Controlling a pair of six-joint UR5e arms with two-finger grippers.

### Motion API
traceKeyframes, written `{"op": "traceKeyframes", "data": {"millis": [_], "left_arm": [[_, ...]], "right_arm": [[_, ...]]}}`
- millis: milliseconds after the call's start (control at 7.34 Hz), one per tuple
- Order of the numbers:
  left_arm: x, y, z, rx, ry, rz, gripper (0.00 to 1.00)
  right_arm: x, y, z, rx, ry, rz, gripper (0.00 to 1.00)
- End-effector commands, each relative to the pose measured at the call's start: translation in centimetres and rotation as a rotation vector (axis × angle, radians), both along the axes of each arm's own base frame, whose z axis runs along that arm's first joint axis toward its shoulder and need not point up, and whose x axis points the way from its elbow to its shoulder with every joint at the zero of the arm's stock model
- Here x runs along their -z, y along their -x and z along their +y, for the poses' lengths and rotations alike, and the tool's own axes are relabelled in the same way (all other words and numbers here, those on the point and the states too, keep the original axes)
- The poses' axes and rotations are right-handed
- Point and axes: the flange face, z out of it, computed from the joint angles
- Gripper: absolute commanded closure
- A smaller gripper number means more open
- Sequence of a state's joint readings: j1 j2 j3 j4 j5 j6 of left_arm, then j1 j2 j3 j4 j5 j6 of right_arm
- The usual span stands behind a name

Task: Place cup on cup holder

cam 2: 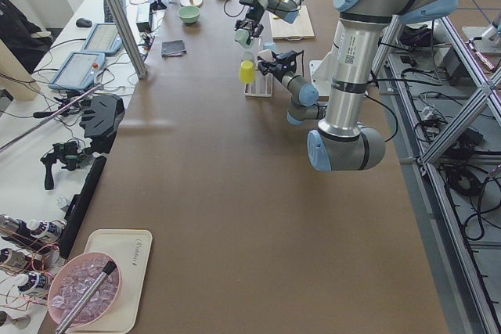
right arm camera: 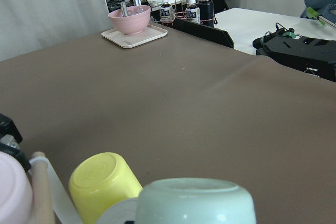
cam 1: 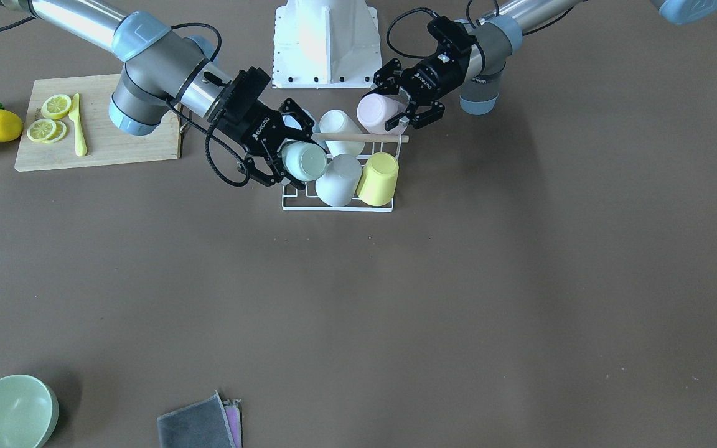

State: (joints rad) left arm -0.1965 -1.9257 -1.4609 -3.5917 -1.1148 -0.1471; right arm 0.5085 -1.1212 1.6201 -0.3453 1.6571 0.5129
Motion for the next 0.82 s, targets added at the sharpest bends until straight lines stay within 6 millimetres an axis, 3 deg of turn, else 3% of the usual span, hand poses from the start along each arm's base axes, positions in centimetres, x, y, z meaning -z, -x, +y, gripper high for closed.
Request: {"op": "traceKeyframes", "data": {"millis": [0,408,681], "left_arm": [[-0.6,-0.1,0.0,0.003,0.0,0.004,0.02],[0.3,0.3,0.1,0.001,-0.001,0.025,0.01],[2.7,2.2,-1.3,0.031,-0.01,0.054,0.01]], "right_arm": [[0.2,0.4,0.6,0.016,0.025,-0.016,0.01],[0.5,0.3,0.6,0.016,0.029,-0.024,0.0],[0.5,0.3,0.6,0.017,0.03,-0.025,0.0]]}}
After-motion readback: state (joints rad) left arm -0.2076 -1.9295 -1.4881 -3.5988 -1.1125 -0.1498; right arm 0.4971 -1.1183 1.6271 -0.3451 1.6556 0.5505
